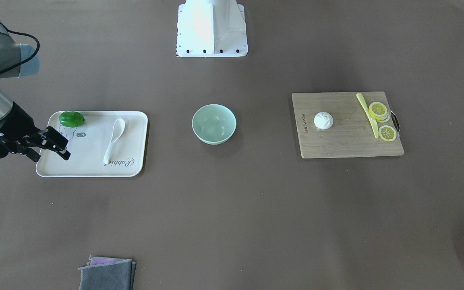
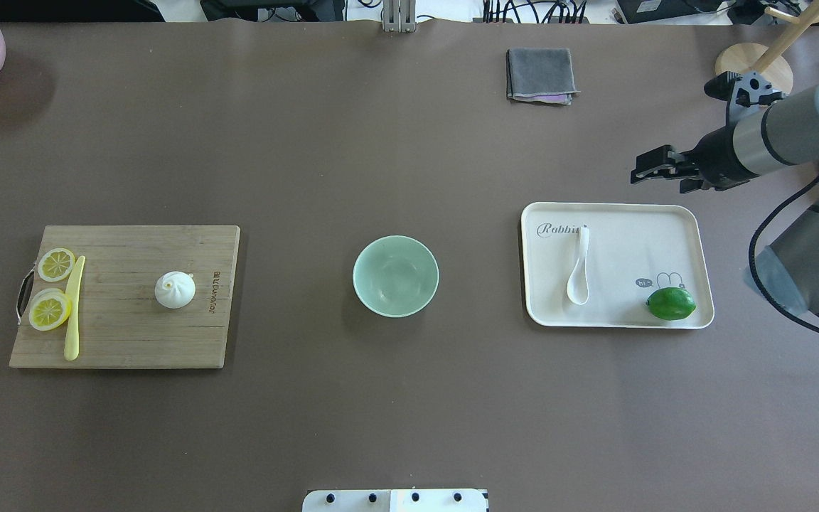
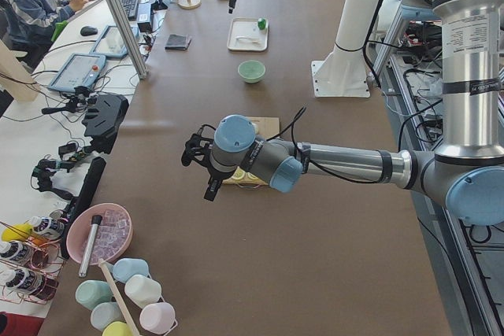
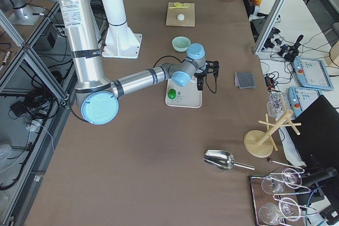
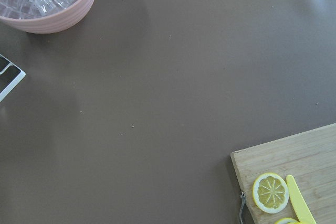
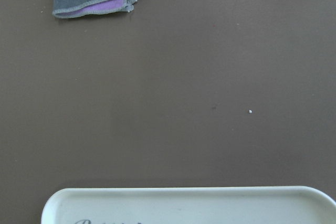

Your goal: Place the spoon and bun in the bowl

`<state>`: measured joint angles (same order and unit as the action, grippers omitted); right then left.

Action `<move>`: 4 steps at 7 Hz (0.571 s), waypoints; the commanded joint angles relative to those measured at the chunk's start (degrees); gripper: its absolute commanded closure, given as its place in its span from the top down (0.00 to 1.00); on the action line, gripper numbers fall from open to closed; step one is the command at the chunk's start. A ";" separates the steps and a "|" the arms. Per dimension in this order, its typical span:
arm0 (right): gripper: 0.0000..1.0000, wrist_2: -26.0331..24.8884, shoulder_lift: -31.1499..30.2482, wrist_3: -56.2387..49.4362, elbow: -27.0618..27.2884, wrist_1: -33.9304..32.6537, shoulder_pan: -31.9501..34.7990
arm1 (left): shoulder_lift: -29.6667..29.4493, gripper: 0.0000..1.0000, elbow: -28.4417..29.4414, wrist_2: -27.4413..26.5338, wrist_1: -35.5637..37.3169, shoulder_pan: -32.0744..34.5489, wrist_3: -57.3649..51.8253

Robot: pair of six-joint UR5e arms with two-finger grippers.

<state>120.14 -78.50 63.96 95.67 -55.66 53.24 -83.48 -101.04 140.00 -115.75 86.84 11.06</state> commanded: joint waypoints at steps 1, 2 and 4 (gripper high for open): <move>0.90 -3.59 1.24 4.67 -0.66 -0.24 -5.94 | -0.63 0.98 -0.12 -0.08 0.00 0.00 1.15; 0.89 -3.86 0.98 5.81 -1.09 -0.33 -7.96 | -0.80 0.98 -0.12 -0.08 0.00 0.00 1.15; 0.86 -4.12 1.15 7.92 -1.80 -0.33 -10.78 | -1.24 0.98 -0.03 -0.08 0.00 0.00 1.15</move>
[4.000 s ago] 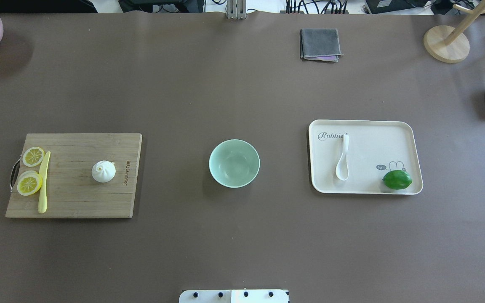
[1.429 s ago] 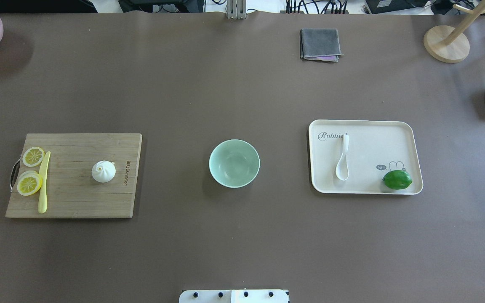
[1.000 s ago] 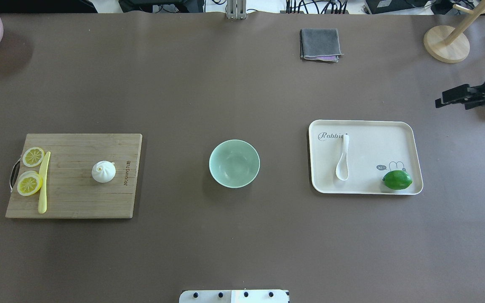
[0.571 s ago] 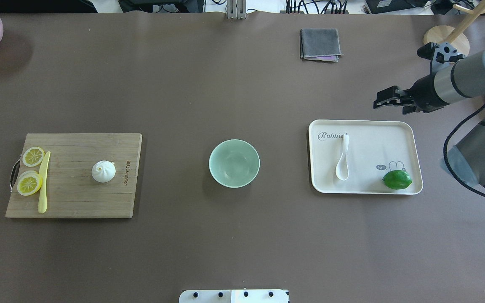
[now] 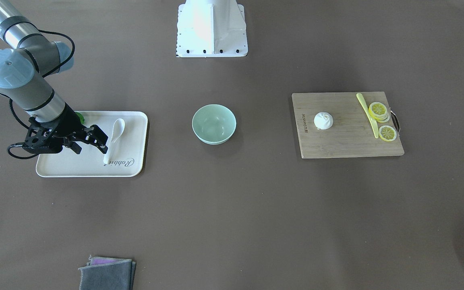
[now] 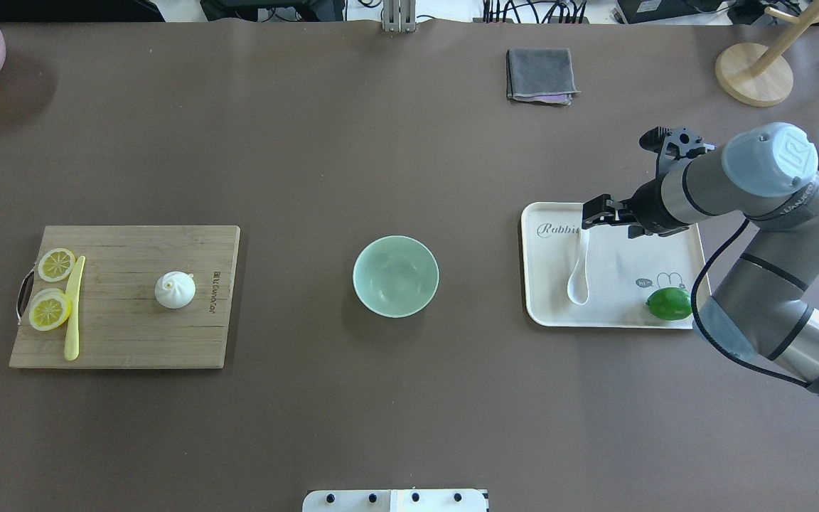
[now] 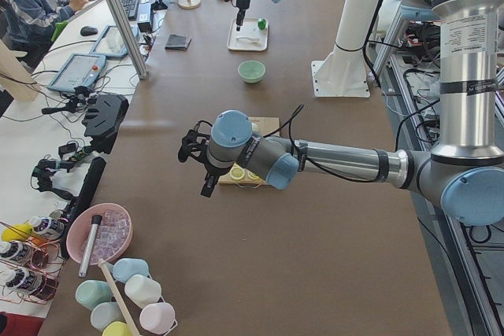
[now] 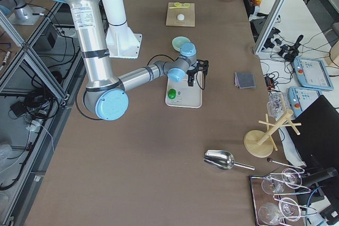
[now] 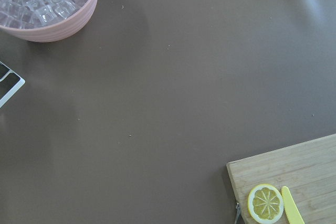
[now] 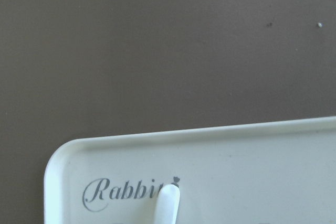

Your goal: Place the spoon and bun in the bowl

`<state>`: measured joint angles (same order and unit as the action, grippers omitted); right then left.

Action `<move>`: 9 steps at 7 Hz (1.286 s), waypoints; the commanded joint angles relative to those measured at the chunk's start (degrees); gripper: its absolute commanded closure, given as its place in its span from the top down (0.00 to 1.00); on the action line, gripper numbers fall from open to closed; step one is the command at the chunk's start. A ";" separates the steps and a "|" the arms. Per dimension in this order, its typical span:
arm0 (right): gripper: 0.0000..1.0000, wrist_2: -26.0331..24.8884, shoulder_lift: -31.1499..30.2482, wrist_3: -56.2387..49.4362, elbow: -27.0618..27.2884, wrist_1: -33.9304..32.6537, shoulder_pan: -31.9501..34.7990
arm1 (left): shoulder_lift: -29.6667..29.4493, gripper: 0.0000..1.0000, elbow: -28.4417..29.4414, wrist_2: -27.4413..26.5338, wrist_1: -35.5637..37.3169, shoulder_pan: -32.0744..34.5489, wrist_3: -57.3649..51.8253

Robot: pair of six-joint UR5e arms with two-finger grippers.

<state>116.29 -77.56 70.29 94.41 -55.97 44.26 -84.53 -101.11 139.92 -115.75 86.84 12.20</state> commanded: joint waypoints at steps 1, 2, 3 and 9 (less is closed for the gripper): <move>0.83 -0.27 0.30 1.78 -0.63 -0.02 -2.25 | -0.20 0.98 -0.05 0.00 0.00 0.00 0.02; 0.81 -0.27 0.30 2.31 -0.80 -0.02 -2.69 | -0.29 0.98 -0.05 0.00 0.00 0.00 0.02; 0.75 -0.71 0.30 2.40 -0.80 0.07 -3.39 | -0.55 0.98 0.04 0.00 0.00 0.00 0.10; 0.00 -0.27 4.93 7.81 1.74 -0.28 -4.18 | -3.27 0.98 -4.52 0.09 -0.35 -6.81 21.47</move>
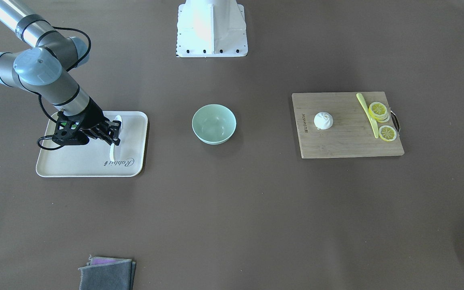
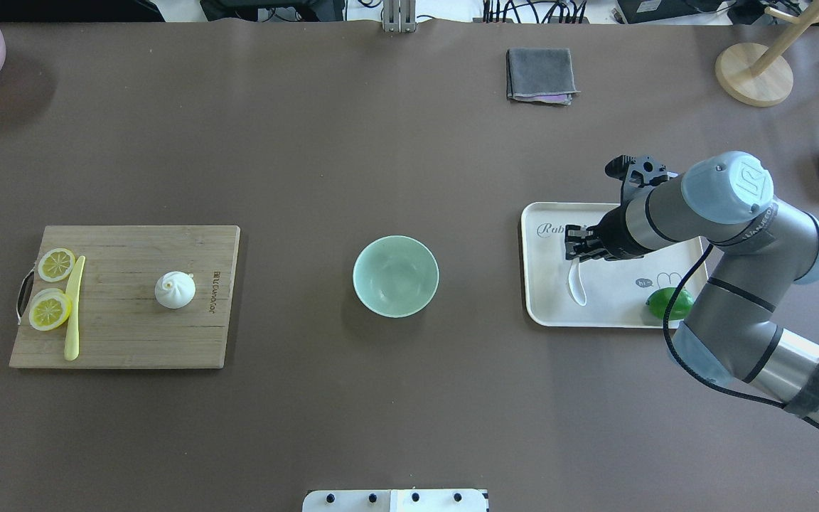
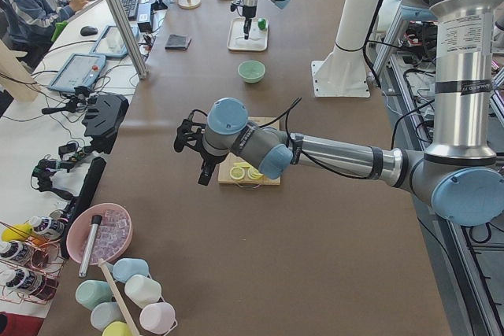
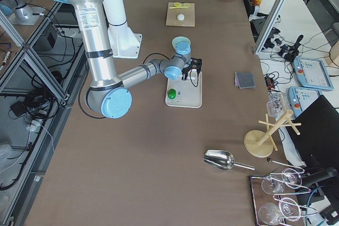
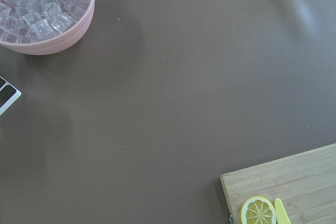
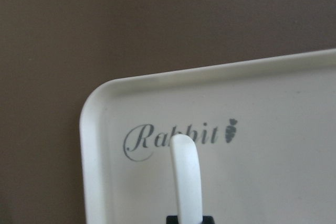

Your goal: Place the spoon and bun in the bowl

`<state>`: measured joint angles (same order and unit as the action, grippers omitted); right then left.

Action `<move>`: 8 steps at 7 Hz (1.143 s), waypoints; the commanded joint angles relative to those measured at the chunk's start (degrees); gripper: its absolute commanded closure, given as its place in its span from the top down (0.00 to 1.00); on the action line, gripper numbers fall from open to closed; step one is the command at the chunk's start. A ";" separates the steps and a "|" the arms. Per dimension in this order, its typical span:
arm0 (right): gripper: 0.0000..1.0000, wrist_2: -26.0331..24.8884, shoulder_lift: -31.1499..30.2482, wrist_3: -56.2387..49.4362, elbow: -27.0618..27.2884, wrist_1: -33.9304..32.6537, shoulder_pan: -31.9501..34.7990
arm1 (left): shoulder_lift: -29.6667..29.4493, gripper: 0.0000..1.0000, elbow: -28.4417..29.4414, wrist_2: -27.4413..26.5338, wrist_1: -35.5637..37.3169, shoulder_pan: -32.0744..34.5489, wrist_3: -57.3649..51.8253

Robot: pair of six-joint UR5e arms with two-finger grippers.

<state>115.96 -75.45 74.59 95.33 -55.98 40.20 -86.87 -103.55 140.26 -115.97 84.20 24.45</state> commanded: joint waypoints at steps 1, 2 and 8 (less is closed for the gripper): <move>0.00 -0.12 5.63 6.68 0.73 -0.27 -0.47 | -3.63 0.98 -2.18 -0.52 -0.30 -8.40 16.95; 0.00 -0.56 8.97 9.75 0.64 -2.36 -1.35 | -4.53 0.98 -3.40 -3.48 -0.31 -12.62 23.12; 0.99 -11.97 26.31 16.64 -5.41 -14.77 -7.77 | -4.02 0.98 -6.40 -19.24 -0.31 -32.68 37.07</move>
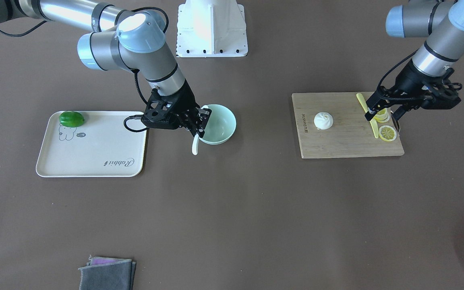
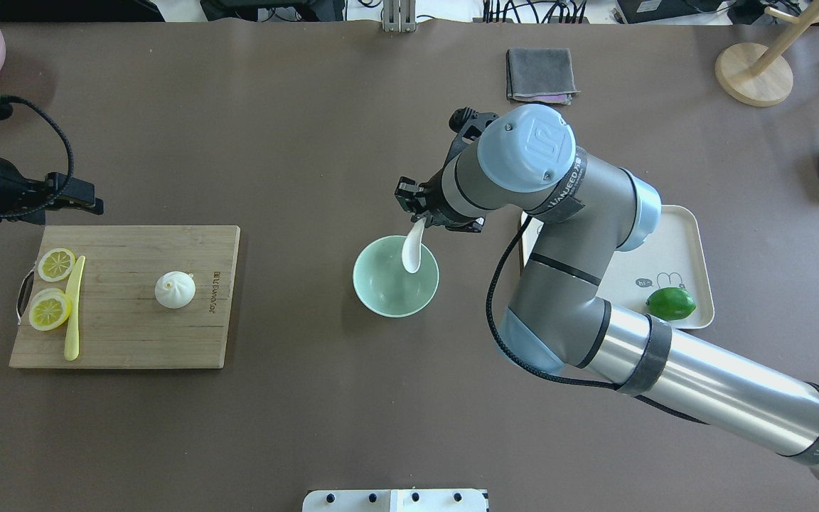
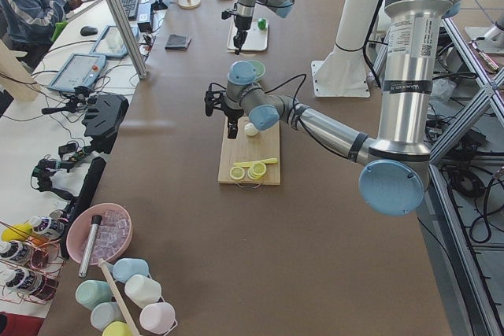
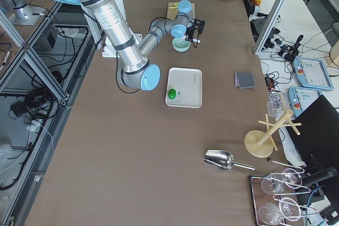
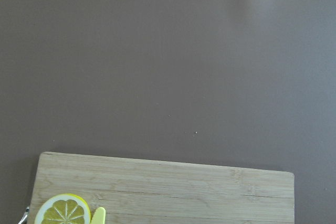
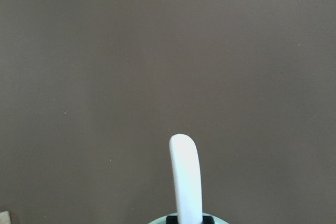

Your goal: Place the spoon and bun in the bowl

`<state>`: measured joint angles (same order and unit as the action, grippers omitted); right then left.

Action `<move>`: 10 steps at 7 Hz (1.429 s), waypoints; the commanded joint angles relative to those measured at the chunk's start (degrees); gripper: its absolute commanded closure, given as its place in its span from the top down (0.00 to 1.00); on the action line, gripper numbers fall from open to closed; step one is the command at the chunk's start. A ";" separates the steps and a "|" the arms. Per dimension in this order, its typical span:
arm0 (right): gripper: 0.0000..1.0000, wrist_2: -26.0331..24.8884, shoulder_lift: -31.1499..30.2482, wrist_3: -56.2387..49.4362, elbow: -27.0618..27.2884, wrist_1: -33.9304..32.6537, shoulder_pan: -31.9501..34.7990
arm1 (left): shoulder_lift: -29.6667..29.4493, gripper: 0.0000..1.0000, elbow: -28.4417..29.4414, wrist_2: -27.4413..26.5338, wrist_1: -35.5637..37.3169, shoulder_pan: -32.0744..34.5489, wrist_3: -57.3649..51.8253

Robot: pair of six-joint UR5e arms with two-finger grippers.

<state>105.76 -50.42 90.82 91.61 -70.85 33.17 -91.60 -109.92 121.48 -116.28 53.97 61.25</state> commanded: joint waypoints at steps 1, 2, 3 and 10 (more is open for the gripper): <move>1.00 -1.70 1.20 -0.12 -0.92 0.18 -0.83 | 1.77 0.98 -0.38 -0.37 -0.09 -5.60 0.36; 1.00 -0.48 0.59 -0.38 0.57 0.10 0.91 | 2.21 0.98 -0.47 -0.45 -0.09 -8.15 0.97; 1.00 6.23 -0.81 -1.17 1.72 0.10 4.24 | 0.91 0.98 -0.39 -1.50 -0.09 -10.09 2.11; 1.00 12.27 -13.47 -12.14 8.76 0.45 10.76 | -6.84 0.22 5.42 -8.72 0.18 -16.26 3.35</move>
<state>117.05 -62.37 80.94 100.03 -70.42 42.74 -97.64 -105.24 112.86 -116.15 37.78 64.59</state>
